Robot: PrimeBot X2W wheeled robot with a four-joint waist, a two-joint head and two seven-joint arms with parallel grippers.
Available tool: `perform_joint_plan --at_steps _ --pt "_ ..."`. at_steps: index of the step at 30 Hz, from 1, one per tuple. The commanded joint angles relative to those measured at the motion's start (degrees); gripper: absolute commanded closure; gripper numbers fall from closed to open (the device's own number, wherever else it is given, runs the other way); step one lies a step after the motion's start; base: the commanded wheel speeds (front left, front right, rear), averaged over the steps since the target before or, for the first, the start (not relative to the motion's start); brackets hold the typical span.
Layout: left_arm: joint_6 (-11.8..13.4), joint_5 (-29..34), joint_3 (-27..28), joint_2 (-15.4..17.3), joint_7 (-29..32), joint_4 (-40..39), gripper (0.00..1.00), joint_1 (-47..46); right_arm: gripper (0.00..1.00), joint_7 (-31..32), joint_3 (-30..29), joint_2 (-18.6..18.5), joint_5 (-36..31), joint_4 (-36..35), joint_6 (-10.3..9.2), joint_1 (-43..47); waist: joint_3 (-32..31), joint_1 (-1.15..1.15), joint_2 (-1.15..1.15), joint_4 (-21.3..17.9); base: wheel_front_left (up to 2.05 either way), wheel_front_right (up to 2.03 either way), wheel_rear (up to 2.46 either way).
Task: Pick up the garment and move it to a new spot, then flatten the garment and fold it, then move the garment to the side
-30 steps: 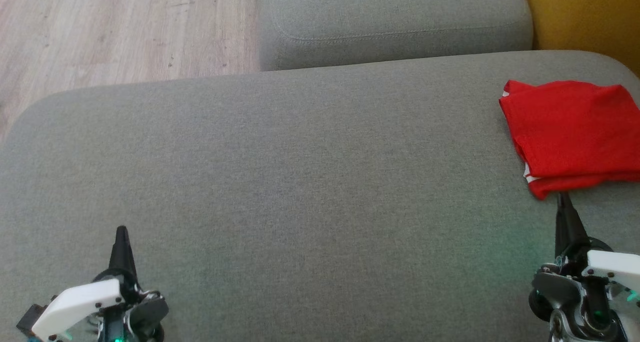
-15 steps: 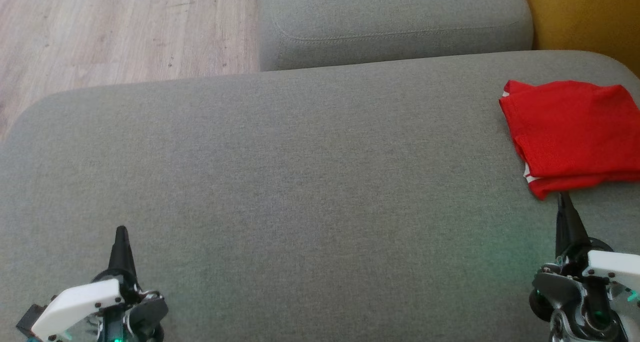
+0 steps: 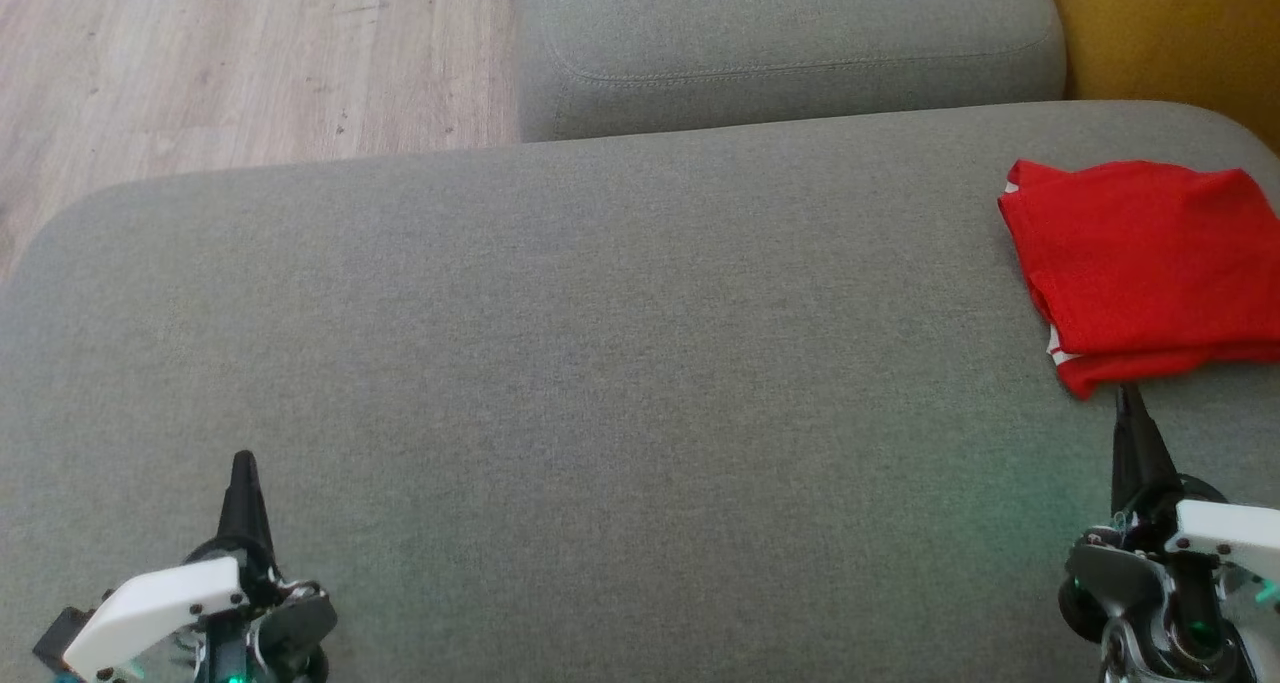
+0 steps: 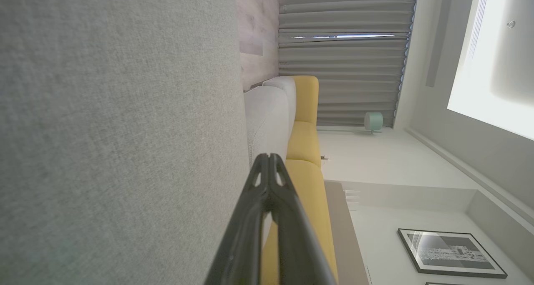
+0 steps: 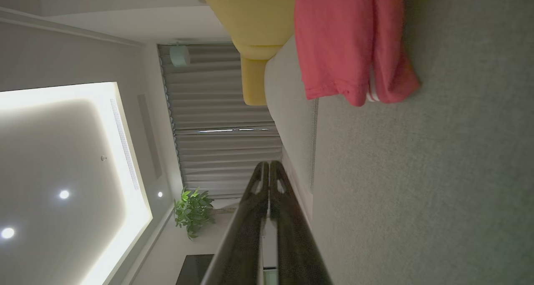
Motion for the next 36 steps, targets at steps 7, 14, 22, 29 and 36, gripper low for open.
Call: perform_joint_plan --at_steps 7,14,22,29,36 --pt "-0.4 0.8 2.1 0.3 0.3 -1.6 1.00 -2.8 1.00 0.4 0.9 -0.2 -0.5 -1.8 0.44 -2.9 0.0 0.00 0.00 0.0 0.00 0.00 0.00" --pt "-0.4 0.9 2.1 0.3 0.4 -1.6 1.00 -2.9 1.00 0.4 0.8 -0.2 -0.5 -1.8 0.44 -2.9 0.0 0.00 0.00 0.0 0.00 0.00 0.00" --pt "-0.4 0.9 2.2 0.2 0.4 -1.6 1.00 -2.9 1.00 0.5 0.8 -0.1 -0.6 -1.8 0.44 -2.9 0.0 0.00 0.00 0.0 0.00 0.00 0.00" --pt "-0.4 1.0 2.3 0.2 0.5 -1.6 1.00 -2.9 1.00 0.5 0.7 -0.1 -0.6 -1.8 0.44 -2.9 0.0 0.00 0.00 0.0 0.00 0.00 0.00" --pt "-0.4 1.0 2.4 0.1 0.5 -1.6 1.00 -2.9 1.00 0.6 0.7 0.0 -0.7 -1.8 0.44 -2.9 0.0 0.00 0.00 0.0 0.00 0.00 0.00"
